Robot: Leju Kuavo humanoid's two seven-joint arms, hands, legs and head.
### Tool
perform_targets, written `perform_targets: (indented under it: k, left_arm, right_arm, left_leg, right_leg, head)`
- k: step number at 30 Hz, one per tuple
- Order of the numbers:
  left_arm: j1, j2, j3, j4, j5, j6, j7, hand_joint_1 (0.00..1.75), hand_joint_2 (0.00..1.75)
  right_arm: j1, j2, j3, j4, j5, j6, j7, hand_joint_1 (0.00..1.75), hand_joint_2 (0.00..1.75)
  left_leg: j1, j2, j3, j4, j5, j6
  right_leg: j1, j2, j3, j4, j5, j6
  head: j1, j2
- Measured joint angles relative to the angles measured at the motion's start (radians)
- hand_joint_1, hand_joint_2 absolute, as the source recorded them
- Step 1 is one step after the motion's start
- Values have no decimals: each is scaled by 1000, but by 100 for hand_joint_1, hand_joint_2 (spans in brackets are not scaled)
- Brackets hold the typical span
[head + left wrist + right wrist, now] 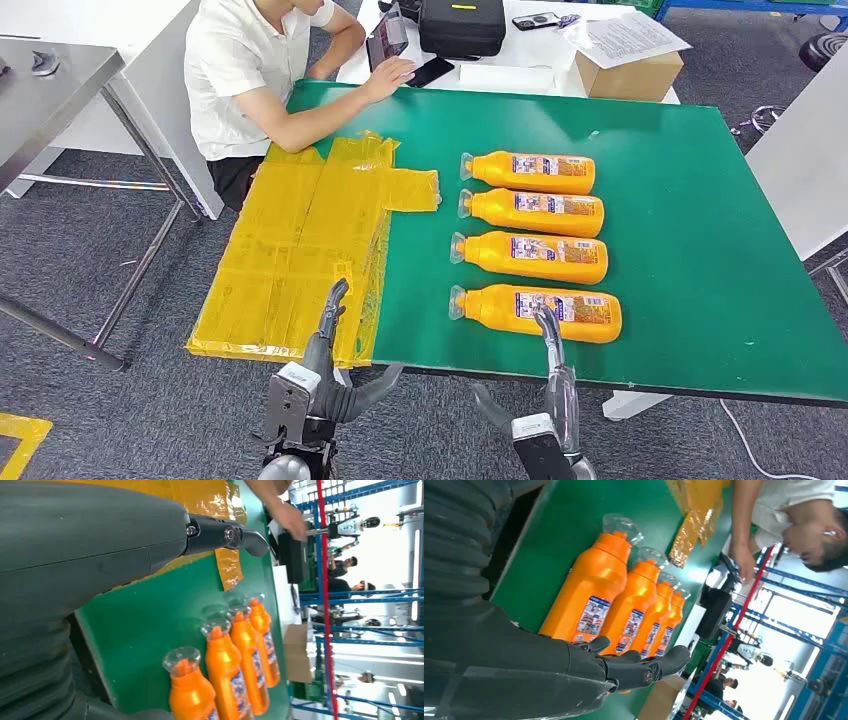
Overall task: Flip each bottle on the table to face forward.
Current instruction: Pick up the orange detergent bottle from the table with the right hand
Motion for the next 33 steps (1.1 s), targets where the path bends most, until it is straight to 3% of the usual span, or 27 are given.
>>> perform_targets:
  k: [9, 15, 22, 28, 33]
  left_arm:
    - [1, 17, 2, -9, -15, 5, 18, 0, 175]
    - [-14, 29, 3, -14, -44, -45, 53, 0, 175]
    - [-20, 26, 4, -14, -80, -70, 78, 0, 175]
    - [-28, 21, 4, -14, -91, -76, 85, 0, 175]
    - [-29, 18, 4, -14, -91, -78, 87, 0, 175]
  right_arm:
    - [-6, -6, -8, 6, 90, -90, 34, 0, 175]
    - [-38, -89, -75, 71, 517, -127, 233, 0, 175]
    - [-54, -196, -151, 98, 769, -132, 397, 0, 175]
    - [-86, -266, -200, 137, 824, -131, 457, 0, 175]
    - [-93, -285, -210, 154, 828, -131, 458, 0, 175]
  left_leg:
    - [0, 0, 0, 0, 0, 0]
    - [-1, -1, 0, 0, 0, 1]
    - [-2, -1, 0, 0, 0, 1]
    - [-2, -1, 0, 0, 0, 1]
    - [-2, -1, 0, 0, 1, 1]
  right_leg:
    - [0, 0, 0, 0, 0, 0]
    - [-1, -1, 1, 0, 0, 0]
    - [-1, -1, 1, 0, 1, 1]
    - [-1, -1, 1, 0, 1, 1]
    - [-1, -1, 1, 0, 1, 1]
  head:
    - [0, 0]
    - [0, 0]
    - [0, 0]
    - [0, 0]
    - [0, 0]
